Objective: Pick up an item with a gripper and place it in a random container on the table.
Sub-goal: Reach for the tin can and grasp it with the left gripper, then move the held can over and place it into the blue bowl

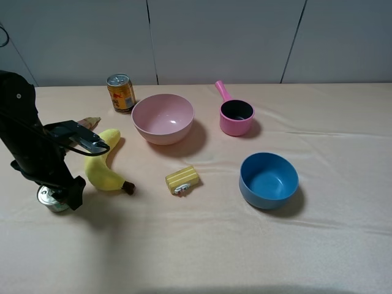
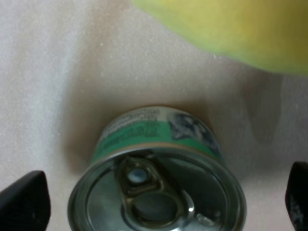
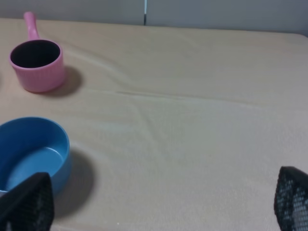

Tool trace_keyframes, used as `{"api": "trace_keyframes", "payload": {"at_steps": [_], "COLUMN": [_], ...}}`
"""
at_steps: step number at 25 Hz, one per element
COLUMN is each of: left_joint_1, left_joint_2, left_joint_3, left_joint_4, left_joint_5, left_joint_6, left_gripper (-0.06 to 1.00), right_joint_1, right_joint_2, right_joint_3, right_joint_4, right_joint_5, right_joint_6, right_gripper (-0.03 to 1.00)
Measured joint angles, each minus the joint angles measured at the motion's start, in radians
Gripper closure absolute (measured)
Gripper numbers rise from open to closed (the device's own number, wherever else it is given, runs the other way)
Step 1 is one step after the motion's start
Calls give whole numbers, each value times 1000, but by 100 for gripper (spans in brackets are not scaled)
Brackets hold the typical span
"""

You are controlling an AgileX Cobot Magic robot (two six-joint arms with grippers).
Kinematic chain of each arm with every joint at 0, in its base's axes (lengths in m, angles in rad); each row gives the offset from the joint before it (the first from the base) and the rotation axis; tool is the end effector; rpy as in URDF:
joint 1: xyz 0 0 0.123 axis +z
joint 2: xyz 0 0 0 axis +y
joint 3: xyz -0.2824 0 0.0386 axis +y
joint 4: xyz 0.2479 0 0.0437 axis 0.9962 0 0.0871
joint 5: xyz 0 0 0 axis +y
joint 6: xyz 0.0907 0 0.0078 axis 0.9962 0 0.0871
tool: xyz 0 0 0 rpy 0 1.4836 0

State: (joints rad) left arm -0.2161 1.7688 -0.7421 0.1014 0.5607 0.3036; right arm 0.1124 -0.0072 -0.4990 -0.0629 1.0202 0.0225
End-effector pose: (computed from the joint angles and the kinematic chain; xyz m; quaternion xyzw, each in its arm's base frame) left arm 0.2605 -0.0522 0.1121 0.2970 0.9538 0.0300 0.0340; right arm -0.0037 -0.0053 0.2803 -0.0371 0.8396 0.0051 0.5419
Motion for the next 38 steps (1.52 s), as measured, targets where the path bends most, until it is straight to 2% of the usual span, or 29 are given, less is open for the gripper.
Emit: {"api": "trace_keyframes", "payload": {"at_steps": [8,17,28,38], "left_joint_1": [0,0,0,0], "left_joint_2": [0,0,0,1], "left_joint_3": [0,0,0,-24], "left_joint_4": [0,0,0,3], "left_joint_5": [24,46,49,110], "left_joint_6": [0,0,0,0], "left_gripper": [4,26,26,26], "right_joint_1": [0,0,0,0], "right_joint_2": [0,0,0,0], "right_joint_3": [0,0,0,0], "right_joint_4": [0,0,0,0], "right_joint_5": [0,0,0,0], "right_joint_6": [0,0,0,0], "right_gripper": [27,27,27,27]}}
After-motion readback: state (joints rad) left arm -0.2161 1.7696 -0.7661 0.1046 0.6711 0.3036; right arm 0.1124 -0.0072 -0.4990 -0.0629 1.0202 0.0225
